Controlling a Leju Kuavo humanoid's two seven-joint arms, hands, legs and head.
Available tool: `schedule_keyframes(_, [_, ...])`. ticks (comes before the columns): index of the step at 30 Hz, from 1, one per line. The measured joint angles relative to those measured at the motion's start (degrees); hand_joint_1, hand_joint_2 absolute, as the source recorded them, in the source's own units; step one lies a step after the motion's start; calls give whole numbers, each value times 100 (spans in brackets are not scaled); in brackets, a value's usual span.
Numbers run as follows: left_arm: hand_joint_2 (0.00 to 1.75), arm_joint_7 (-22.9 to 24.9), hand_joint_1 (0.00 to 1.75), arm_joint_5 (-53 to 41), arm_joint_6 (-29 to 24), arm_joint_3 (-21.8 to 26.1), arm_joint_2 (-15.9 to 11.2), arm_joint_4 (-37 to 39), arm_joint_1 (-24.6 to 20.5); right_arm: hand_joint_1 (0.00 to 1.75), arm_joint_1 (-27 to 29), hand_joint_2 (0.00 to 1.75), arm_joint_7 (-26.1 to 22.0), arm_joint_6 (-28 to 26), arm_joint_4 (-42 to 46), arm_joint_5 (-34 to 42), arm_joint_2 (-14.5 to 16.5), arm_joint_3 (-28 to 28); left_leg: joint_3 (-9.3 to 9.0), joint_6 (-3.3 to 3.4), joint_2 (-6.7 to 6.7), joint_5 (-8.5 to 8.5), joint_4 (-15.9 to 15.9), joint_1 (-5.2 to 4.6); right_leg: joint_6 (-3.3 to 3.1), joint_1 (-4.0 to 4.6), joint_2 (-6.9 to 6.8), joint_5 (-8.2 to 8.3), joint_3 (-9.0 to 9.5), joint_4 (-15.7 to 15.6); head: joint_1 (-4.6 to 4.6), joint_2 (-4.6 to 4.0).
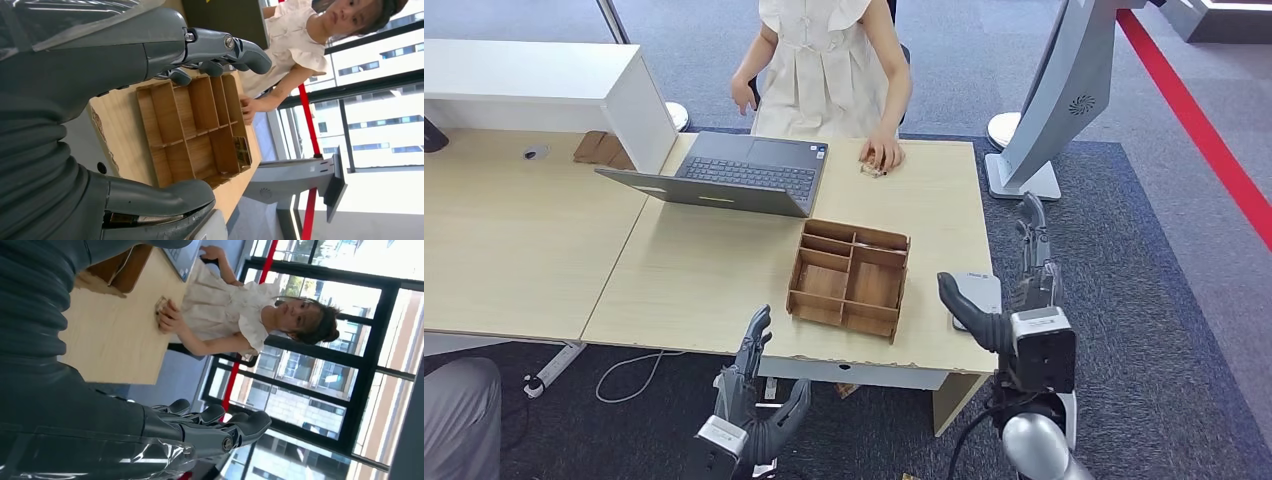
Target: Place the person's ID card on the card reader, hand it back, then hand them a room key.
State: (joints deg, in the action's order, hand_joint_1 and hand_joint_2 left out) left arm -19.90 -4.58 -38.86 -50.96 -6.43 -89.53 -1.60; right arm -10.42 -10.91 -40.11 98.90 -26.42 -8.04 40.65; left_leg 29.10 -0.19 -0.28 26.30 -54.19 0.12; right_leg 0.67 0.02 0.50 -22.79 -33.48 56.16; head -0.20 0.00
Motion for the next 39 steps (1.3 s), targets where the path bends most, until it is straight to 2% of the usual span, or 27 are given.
schedule_keyframes(2, [175, -47, 0, -38, 0, -21, 0, 5, -35, 0, -20, 175, 304, 0, 4, -1105, 3, -49, 0, 0, 0, 0, 0, 0, 0, 0, 0, 0, 0, 0, 0, 0])
schedule_keyframes(5, [175, -18, 0, -66, 0, -84, 1, 9, -136, 0, -193, 175, 1152, 64, 16, -2535, -46, -61, 0, 0, 0, 0, 0, 0, -1, 0, 0, 1, 1, 0, 0, 0])
schedule_keyframes(8, [175, 11, 0, 0, 0, -173, 2, 11, -238, 0, -458, 175, 1976, 355, -3, -3528, -134, 16, 0, 0, 1, -1, 0, 0, -2, -1, 0, 3, 2, 0, 1, 0])
schedule_keyframes(11, [175, -1, 0, 52, 0, -264, 2, 15, -326, 0, -678, 175, 2382, 599, -57, -4089, -178, 145, 0, 1, 0, -3, 0, -1, -1, -1, 0, 4, 1, 0, 1, 0])
schedule_keyframes(24, [175, -102, 0, 294, 46, -539, 2, 111, -560, 0, -1380, 175, 2954, 1072, -670, -4307, -244, 698, 6, 3, -4, -5, -1, 0, -1, -1, -3, 4, -3, 2, 0, 0])
schedule_keyframes(39, [175, -100, 0, 340, 72, -642, 0, 202, -639, 0, -1563, 175, 3055, 1078, -1143, -4144, -244, 929, 7, 4, -2, -5, -1, 0, -1, 0, -3, 4, -5, 1, -1, 0])
